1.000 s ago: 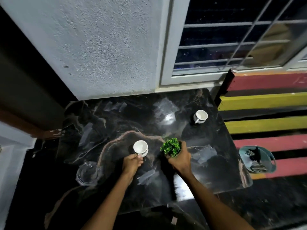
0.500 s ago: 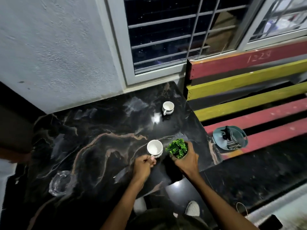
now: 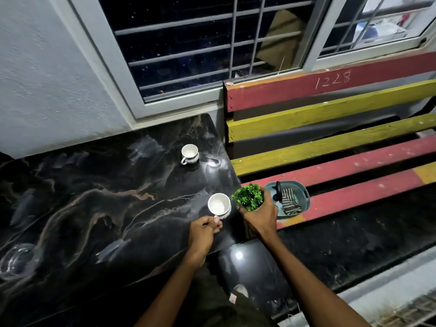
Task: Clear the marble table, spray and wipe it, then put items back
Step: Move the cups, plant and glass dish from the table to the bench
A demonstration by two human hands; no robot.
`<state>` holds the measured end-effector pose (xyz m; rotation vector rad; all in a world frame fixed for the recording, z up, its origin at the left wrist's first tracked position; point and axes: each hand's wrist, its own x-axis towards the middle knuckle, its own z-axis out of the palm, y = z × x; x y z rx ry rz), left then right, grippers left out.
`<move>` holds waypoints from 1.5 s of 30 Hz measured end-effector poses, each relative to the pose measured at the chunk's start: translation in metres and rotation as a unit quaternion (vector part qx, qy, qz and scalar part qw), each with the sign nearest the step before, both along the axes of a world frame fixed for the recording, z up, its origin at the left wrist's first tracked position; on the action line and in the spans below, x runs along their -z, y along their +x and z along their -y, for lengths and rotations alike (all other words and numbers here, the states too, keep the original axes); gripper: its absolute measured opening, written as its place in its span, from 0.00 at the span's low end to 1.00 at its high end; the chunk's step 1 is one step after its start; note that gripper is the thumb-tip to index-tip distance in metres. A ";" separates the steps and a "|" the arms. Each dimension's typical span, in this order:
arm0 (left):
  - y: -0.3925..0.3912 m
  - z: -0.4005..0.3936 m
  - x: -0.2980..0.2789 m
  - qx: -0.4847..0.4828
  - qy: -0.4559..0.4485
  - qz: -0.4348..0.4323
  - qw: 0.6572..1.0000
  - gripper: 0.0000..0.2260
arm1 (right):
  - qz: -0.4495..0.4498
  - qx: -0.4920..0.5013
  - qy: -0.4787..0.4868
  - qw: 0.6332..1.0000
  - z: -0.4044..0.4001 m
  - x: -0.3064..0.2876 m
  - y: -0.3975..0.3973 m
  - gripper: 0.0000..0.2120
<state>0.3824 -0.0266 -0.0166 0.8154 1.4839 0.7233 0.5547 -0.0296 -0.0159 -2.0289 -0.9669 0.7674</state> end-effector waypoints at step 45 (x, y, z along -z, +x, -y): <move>0.270 -0.302 0.247 -0.143 -0.122 -0.196 0.962 0.08 | -0.033 -0.008 -0.182 0.983 -0.310 0.237 0.251 0.24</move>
